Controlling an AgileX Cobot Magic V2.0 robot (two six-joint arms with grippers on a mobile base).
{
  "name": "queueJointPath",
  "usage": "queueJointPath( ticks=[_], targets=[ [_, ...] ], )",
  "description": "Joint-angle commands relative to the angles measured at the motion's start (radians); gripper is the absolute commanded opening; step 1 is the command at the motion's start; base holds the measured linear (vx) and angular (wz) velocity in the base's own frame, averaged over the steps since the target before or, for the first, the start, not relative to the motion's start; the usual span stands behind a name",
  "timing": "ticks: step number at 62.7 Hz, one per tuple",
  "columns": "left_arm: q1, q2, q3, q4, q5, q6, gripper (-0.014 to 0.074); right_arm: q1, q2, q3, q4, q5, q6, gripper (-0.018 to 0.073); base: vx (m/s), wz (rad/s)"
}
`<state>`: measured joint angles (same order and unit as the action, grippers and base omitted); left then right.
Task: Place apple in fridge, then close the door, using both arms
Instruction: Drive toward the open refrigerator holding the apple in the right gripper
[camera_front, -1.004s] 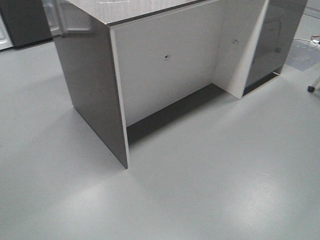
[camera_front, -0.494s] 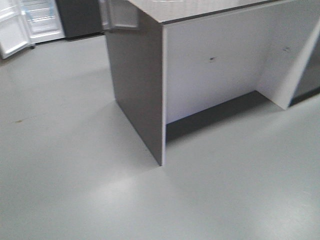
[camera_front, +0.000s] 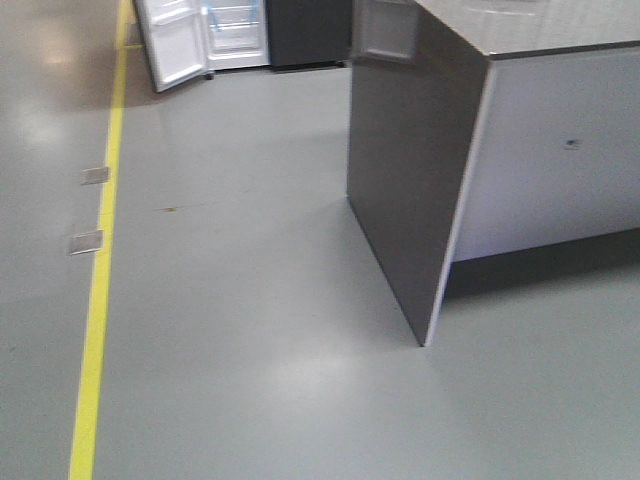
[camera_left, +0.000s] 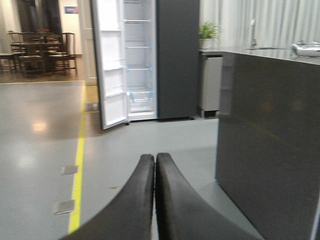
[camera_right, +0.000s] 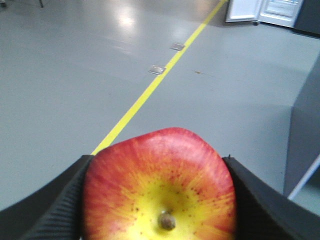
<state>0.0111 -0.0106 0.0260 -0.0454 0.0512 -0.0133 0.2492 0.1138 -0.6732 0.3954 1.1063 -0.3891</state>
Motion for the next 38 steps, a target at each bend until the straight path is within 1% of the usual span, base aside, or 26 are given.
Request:
queueJointPath(
  ticks=[1,38],
  targets=[
    [0.004,-0.016,0.021,-0.003,-0.074,-0.003,-0.0006,0.001,0.017,-0.027,0.021,-0.072,-0.006,0.0356,0.04,0.42],
    [0.004,-0.016,0.021,-0.003,-0.074,-0.003,-0.0006,0.001,0.017,-0.027,0.021,-0.067,-0.006,0.0356,0.06,0.35]
  ],
)
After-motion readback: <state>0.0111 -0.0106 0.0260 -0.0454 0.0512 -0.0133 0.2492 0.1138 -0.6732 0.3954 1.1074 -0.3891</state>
